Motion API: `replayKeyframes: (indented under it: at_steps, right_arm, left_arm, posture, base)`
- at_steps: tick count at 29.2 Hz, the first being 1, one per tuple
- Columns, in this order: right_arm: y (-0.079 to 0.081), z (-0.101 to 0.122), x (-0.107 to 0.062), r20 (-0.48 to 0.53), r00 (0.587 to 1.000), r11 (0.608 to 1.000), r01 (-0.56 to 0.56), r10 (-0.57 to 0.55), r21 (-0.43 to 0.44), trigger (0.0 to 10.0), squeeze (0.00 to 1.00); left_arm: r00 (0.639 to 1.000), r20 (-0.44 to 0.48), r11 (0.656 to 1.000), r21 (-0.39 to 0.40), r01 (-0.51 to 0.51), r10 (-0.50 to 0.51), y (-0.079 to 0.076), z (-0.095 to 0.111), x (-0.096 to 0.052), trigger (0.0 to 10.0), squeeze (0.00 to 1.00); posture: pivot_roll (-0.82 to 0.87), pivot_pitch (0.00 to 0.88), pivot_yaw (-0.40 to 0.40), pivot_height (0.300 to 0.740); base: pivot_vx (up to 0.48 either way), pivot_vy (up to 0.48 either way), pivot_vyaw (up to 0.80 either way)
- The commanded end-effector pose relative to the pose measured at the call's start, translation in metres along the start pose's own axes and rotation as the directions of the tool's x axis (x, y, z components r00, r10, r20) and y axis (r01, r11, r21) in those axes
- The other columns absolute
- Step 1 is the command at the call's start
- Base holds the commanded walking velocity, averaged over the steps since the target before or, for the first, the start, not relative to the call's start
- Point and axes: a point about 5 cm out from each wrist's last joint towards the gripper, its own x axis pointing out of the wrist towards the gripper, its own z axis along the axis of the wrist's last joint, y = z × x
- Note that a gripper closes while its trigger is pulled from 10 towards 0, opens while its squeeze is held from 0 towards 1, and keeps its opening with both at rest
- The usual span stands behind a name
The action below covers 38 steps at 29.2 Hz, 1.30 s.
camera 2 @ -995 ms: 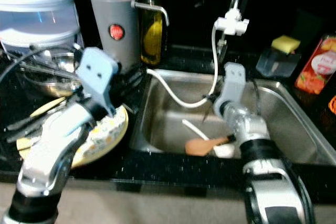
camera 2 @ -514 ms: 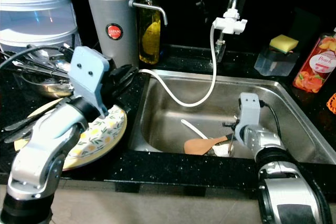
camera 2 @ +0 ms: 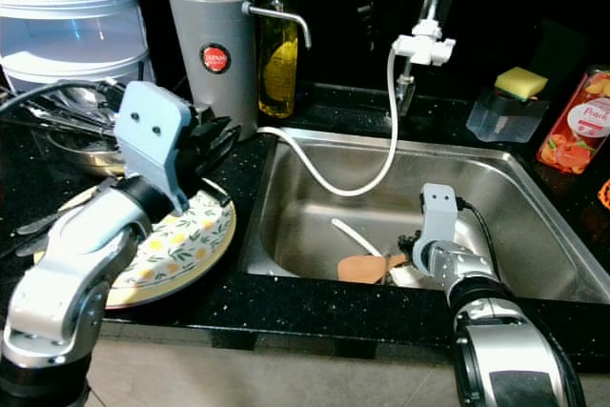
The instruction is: Kitchen organization
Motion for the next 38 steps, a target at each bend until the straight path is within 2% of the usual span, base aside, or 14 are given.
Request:
replayKeyframes:
  at_steps: [1, 2, 3, 5, 7, 11, 12, 16, 19, 22, 26, 37, 38]
  right_arm:
    - [-0.007, 0.009, -0.002, 0.044, 0.999, 0.998, 0.016, -0.019, 0.061, 10.0, 1.0]
    - [-0.007, 0.011, -0.003, 0.057, 0.998, 0.997, 0.011, -0.015, 0.071, 10.0, 0.0]
    - [-0.007, 0.011, -0.003, 0.057, 0.998, 0.997, 0.011, -0.015, 0.071, 10.0, 0.0]
    - [-0.006, 0.036, -0.007, 0.148, 0.989, 0.991, -0.046, 0.027, 0.127, 10.0, 0.0]
    - [-0.006, 0.043, -0.009, 0.177, 0.983, 0.987, -0.071, 0.045, 0.144, 10.0, 0.0]
    - [-0.009, 0.06, -0.015, 0.245, 0.967, 0.977, -0.114, 0.067, 0.183, 10.0, 0.0]
    - [-0.009, 0.06, -0.015, 0.245, 0.967, 0.977, -0.114, 0.067, 0.183, 10.0, 0.0]
    - [-0.011, 0.066, -0.017, 0.265, 0.962, 0.978, -0.114, 0.065, 0.175, 10.0, 0.0]
    - [-0.008, 0.066, -0.016, 0.264, 0.962, 0.979, -0.12, 0.074, 0.164, 10.0, 0.0]
    - [-0.007, 0.065, -0.016, 0.264, 0.961, 0.978, -0.125, 0.078, 0.166, 10.0, 0.0]
    - [-0.006, 0.063, -0.015, 0.261, 0.962, 0.977, -0.131, 0.084, 0.168, 10.0, 0.0]
    - [-0.004, 0.062, -0.014, 0.257, 0.962, 0.977, -0.137, 0.091, 0.166, 10.0, 0.0]
    - [-0.004, 0.062, -0.014, 0.256, 0.962, 0.977, -0.136, 0.091, 0.165, 10.0, 0.0]
  left_arm:
    - [0.995, -0.066, 0.997, 0.025, -0.071, 0.072, 0.011, -0.007, -0.004, 10.0, 0.0]
    - [0.994, -0.074, 0.997, 0.022, -0.08, 0.082, 0.012, -0.008, -0.005, 10.0, 0.0]
    - [0.994, -0.074, 0.997, 0.022, -0.08, 0.082, 0.012, -0.008, -0.005, 10.0, 0.0]
    - [0.98, -0.157, 0.991, -0.021, -0.129, 0.124, 0.023, -0.015, -0.017, 10.0, 0.0]
    - [0.972, -0.191, 0.989, -0.03, -0.146, 0.138, 0.026, -0.018, -0.022, 10.0, 0.0]
    - [0.924, -0.348, 0.974, -0.098, -0.203, 0.157, 0.031, -0.038, -0.039, 10.0, 0.0]
    - [0.924, -0.348, 0.974, -0.098, -0.203, 0.157, 0.031, -0.038, -0.039, 10.0, 0.0]
    - [0.888, -0.453, 0.971, -0.163, -0.176, 0.085, 0.018, -0.055, -0.051, 10.0, 0.0]
    - [0.877, -0.478, 0.97, -0.183, -0.157, 0.051, 0.005, -0.058, -0.055, 10.0, 0.0]
    - [0.87, -0.49, 0.971, -0.177, -0.162, 0.056, 0.003, -0.058, -0.059, 10.0, 0.0]
    - [0.847, -0.517, 0.965, -0.135, -0.224, 0.125, 0.014, -0.059, -0.063, 10.0, 0.0]
    - [0.809, -0.535, 0.932, -0.105, -0.348, 0.242, 0.03, -0.052, -0.072, 10.0, 0.0]
    - [0.81, -0.533, 0.931, -0.103, -0.349, 0.245, 0.031, -0.051, -0.072, 10.0, 0.18]
  posture:
    - [0.19, 0.113, -0.088, 0.74]
    - [0.19, 0.112, -0.086, 0.74]
    - [0.19, 0.112, -0.086, 0.74]
    - [0.19, 0.112, -0.082, 0.74]
    - [0.19, 0.112, -0.08, 0.74]
    - [0.19, 0.111, -0.077, 0.74]
    - [0.19, 0.111, -0.077, 0.74]
    - [0.2, 0.107, -0.076, 0.74]
    - [0.2, 0.106, -0.07, 0.74]
    - [0.2, 0.107, -0.072, 0.74]
    - [0.21, 0.108, -0.078, 0.74]
    - [0.21, 0.108, -0.078, 0.74]
    - [0.22, 0.112, -0.083, 0.74]
  base:
    - [0.0, 0.0, 0.0]
    - [0.0, 0.0, 0.0]
    - [0.0, 0.0, 0.0]
    - [0.0, 0.0, 0.0]
    - [0.0, 0.0, 0.0]
    - [0.0, 0.0, 0.0]
    - [0.0, 0.0, 0.0]
    - [0.0, 0.0, 0.0]
    - [0.0, 0.0, 0.0]
    - [0.0, 0.0, 0.0]
    - [0.0, 0.0, 0.0]
    - [0.0, 0.0, 0.0]
    - [0.0, 0.0, 0.0]
